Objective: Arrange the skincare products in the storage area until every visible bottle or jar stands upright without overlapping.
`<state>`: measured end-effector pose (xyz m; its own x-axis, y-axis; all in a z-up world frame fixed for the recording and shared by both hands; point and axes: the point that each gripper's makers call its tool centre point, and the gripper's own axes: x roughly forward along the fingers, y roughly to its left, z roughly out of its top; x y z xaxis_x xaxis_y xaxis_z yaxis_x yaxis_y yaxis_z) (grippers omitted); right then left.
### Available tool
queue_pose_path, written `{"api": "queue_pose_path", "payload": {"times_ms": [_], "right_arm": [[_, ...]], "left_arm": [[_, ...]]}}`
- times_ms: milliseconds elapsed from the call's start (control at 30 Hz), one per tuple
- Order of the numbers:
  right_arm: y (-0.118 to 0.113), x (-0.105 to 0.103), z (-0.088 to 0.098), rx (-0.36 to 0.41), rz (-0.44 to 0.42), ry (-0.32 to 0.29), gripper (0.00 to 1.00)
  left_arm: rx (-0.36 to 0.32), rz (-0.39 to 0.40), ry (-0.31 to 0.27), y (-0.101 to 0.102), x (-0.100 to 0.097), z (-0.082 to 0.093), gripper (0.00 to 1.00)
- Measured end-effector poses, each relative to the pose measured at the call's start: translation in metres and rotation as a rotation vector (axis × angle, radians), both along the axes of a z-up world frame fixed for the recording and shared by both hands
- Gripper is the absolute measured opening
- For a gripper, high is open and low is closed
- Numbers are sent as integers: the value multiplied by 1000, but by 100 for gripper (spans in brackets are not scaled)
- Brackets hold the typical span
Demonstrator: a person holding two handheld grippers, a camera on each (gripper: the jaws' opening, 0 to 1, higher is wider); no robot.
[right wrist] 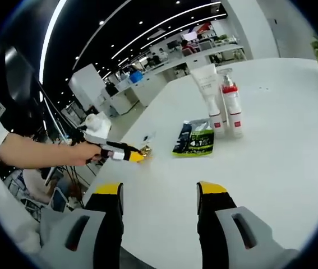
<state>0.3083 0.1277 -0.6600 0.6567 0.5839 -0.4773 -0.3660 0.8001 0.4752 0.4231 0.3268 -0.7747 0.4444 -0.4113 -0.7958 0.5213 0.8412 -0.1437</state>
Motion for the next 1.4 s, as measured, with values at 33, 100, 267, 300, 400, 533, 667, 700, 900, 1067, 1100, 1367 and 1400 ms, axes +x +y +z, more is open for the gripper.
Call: {"api": "queue_pose_path", "payload": {"times_ms": [33, 100, 267, 300, 400, 533, 667, 700, 900, 1067, 1100, 1367, 1400], "right_arm": [[1, 0, 0, 10, 0, 4, 51], [6, -1, 1, 41, 4, 21, 52], [14, -5, -1, 57, 24, 35, 53], [16, -6, -1, 60, 27, 37, 53], [21, -9, 0, 74, 42, 43, 53], [31, -14, 1, 138, 52, 83, 55], [40, -18, 5, 170, 61, 89, 55], [41, -19, 6, 179, 61, 92, 55], [50, -26, 8, 228, 73, 121, 54], [53, -31, 9, 271, 55, 139, 54], [54, -33, 8, 283, 50, 148, 54], [59, -43, 7, 350, 28, 188, 50], [59, -44, 8, 358, 23, 192, 49]], "left_arm": [[-10, -8, -6, -3, -5, 3, 38], [-12, -42, -26, -9, -16, 8, 38], [-54, -76, -35, -23, -51, 18, 38], [-63, -82, -31, -25, -56, 19, 38], [-57, -110, -38, -29, -69, 21, 38], [-100, -96, -54, -38, -84, 38, 38], [-110, -108, -83, -47, -95, 53, 38], [-113, -111, -88, -48, -96, 56, 38], [-140, -130, -102, -60, -111, 71, 38], [-150, -162, -128, -72, -123, 84, 38], [-150, -171, -134, -74, -126, 87, 38], [-150, -215, -165, -88, -147, 100, 38], [-150, -218, -166, -89, -149, 101, 38]]}}
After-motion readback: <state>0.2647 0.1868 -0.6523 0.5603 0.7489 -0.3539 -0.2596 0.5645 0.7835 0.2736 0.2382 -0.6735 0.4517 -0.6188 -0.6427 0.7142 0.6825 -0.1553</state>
